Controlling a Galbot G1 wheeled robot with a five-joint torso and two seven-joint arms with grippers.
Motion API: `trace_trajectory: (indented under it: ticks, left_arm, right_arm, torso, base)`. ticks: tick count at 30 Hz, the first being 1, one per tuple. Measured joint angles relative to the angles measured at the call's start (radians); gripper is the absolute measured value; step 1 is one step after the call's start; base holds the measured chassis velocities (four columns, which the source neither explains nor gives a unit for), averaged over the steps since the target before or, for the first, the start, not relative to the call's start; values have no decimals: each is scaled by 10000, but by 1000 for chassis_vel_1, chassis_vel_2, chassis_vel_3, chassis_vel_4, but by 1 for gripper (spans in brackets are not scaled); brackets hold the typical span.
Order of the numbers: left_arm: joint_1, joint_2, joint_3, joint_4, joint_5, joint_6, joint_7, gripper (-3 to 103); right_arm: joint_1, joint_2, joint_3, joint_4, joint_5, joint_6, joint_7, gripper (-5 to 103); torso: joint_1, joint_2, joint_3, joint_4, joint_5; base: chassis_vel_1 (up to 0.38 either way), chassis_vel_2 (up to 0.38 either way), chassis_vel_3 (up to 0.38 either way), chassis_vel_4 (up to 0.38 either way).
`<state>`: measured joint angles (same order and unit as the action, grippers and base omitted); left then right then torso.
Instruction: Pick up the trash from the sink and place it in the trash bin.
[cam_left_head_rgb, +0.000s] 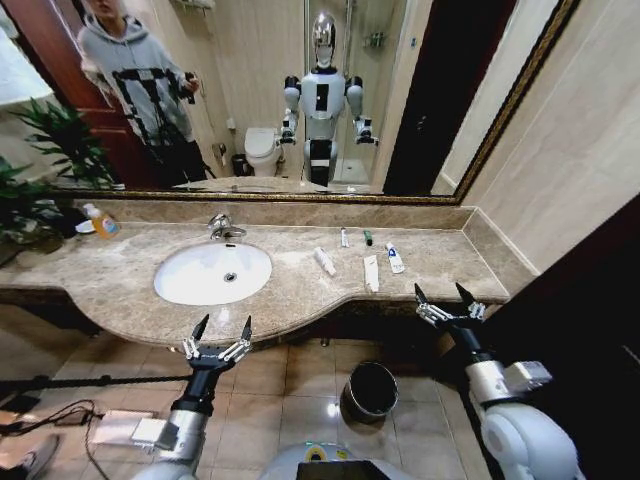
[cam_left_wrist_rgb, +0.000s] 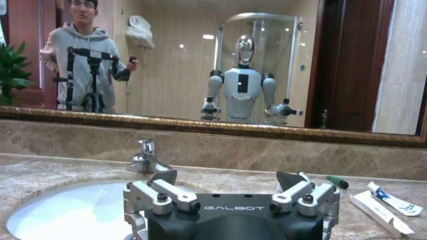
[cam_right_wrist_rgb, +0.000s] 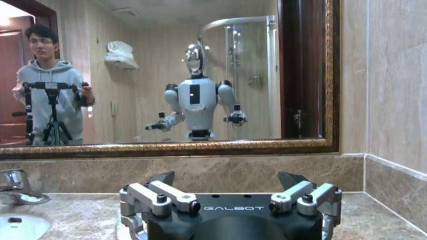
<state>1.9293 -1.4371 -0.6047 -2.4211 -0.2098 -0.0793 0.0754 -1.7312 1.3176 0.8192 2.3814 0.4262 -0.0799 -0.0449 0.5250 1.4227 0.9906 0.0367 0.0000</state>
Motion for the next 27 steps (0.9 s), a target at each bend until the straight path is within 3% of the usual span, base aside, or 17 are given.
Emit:
trace_trajectory:
  ticks: [5,10,27]
  left_arm:
    - [0,0,0,0,0,0,0,100]
    - [0,0,0,0,0,0,0,100]
    - [0,0,0,0,0,0,0,100]
  right_arm:
    - [256,-197,-127,19,106,-264,6,100]
    - [636,136,-405,-49,55,-327,24,100]
    - [573,238,-322,71,178,-266,-52,100]
  torso:
    - [0,0,0,0,-1]
    - [0,0,0,1,0]
    - [0,0,0,0,0]
  base:
    - [0,0,0,0]
    - [0,0,0,0]
    - [0,0,0,0]
